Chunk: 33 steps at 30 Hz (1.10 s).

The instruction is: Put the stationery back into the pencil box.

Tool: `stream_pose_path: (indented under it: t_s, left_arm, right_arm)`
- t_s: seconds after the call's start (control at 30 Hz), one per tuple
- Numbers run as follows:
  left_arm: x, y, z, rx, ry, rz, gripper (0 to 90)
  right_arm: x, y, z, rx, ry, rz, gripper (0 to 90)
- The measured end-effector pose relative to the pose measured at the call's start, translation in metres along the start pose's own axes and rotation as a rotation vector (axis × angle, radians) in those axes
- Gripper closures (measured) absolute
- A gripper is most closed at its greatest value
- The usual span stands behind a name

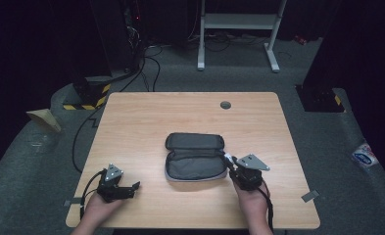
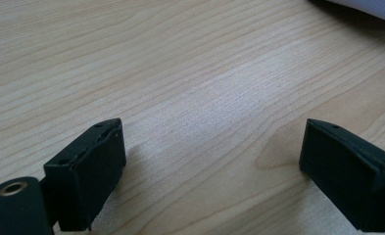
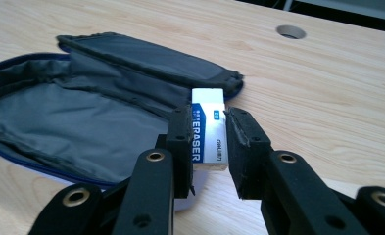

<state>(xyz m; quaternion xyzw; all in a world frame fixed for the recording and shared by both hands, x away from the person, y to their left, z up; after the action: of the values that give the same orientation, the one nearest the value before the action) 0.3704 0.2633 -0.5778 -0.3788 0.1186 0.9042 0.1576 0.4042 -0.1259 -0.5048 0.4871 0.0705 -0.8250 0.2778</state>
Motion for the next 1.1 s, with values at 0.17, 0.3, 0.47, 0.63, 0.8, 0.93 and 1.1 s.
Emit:
stream_pose_path:
  t_s: [0.17,0.3,0.47,0.63,0.8,0.93,1.1]
  left_arm:
    - [0.0,0.0,0.0,-0.001,0.0,-0.002,10.2]
    - [0.0,0.0,0.0,0.002,-0.001,0.0,10.2]
    - [0.0,0.0,0.0,0.002,0.0,0.001,10.2]
    - [0.0,0.0,0.0,0.002,0.0,0.001,10.2]
    - [0.0,0.0,0.0,0.002,0.0,0.001,10.2]
    - [0.0,0.0,0.0,0.001,-0.001,0.001,10.2]
    - [0.0,0.0,0.0,0.001,-0.001,0.004,10.2]
  right_arm:
    - [-0.004,-0.013,-0.006,-0.026,-0.003,0.018,72.4]
    - [-0.007,-0.027,-0.015,-0.055,-0.016,0.036,72.4]
    - [-0.008,-0.036,-0.026,-0.071,-0.035,0.049,72.5]
    - [-0.005,-0.036,-0.033,-0.079,-0.056,0.046,72.4]
    - [-0.001,-0.034,-0.041,-0.079,-0.088,0.033,72.2]
    - [0.0,-0.033,-0.042,-0.076,-0.099,0.038,71.6]
    - [-0.001,-0.033,-0.041,-0.077,-0.086,0.024,60.5]
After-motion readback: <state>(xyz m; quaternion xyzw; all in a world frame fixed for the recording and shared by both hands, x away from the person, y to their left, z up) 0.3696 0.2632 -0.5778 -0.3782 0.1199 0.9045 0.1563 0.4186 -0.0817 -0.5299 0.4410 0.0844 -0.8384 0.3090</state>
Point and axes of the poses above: each handheld gripper's, and its own axes: z roughly backward along the jaws, x roughly out of its underside, y roughly to its right, the point moved 7 cm from there along -z, roughly forward along the jaws, and after that the axes turned 8 degrees about z, right-handed, at the moved point
